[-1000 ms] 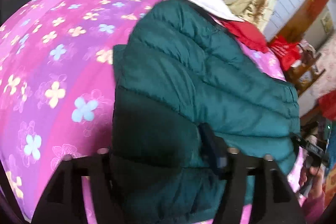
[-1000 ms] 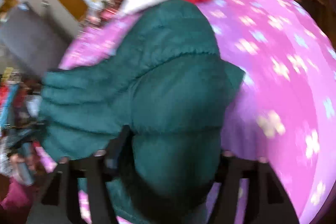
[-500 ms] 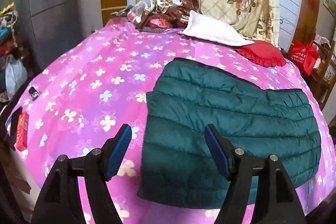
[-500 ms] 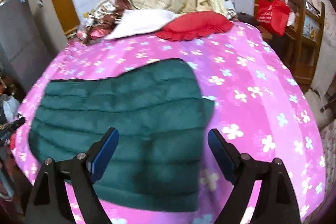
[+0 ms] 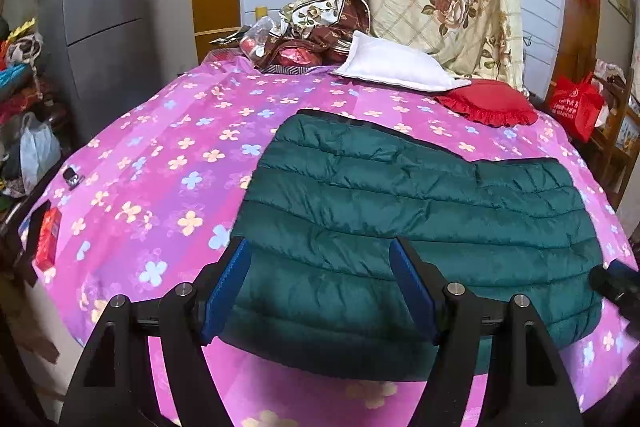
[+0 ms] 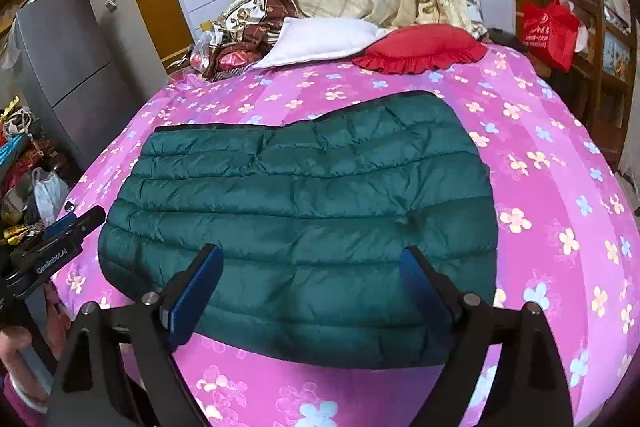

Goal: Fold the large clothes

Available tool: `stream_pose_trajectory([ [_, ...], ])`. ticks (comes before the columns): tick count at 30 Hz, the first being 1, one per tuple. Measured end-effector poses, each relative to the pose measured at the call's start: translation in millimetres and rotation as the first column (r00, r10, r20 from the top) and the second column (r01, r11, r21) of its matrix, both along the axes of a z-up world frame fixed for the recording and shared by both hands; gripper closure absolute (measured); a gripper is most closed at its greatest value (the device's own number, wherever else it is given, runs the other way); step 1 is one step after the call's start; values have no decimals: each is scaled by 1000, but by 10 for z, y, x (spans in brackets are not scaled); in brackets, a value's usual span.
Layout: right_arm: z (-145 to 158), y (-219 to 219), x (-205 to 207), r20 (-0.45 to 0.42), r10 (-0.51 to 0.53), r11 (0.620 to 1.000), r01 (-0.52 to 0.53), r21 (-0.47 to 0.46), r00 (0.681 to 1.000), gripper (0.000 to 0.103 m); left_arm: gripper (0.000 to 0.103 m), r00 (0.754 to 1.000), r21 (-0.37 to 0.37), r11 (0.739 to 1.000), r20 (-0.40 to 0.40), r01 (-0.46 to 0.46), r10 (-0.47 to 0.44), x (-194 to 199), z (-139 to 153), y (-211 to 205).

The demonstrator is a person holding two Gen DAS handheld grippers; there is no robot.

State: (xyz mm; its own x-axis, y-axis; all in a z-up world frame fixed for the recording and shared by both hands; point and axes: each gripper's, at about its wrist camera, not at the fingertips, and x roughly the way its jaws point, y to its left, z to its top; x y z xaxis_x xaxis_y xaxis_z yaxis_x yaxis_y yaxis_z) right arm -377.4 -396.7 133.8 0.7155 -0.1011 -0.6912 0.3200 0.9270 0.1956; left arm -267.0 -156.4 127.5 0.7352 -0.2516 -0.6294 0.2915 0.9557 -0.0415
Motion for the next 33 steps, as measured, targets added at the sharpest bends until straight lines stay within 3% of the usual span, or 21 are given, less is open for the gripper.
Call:
stream_pose_trajectory([
  [9,5,326,34,-3,14,989,-15,-146,1000,10,51,999,31,1000,53,1,-3,-159,-9,-117],
  [20,87,309,-38,54,-35,990,42,-134,998,6,51,998,37,999,66,-21,18,-181,-37,-122],
  [33,11,334,-25,26,-43,989,47,-141,999,6,51,999,33,999,47,-18,16,-182,-92,-146],
])
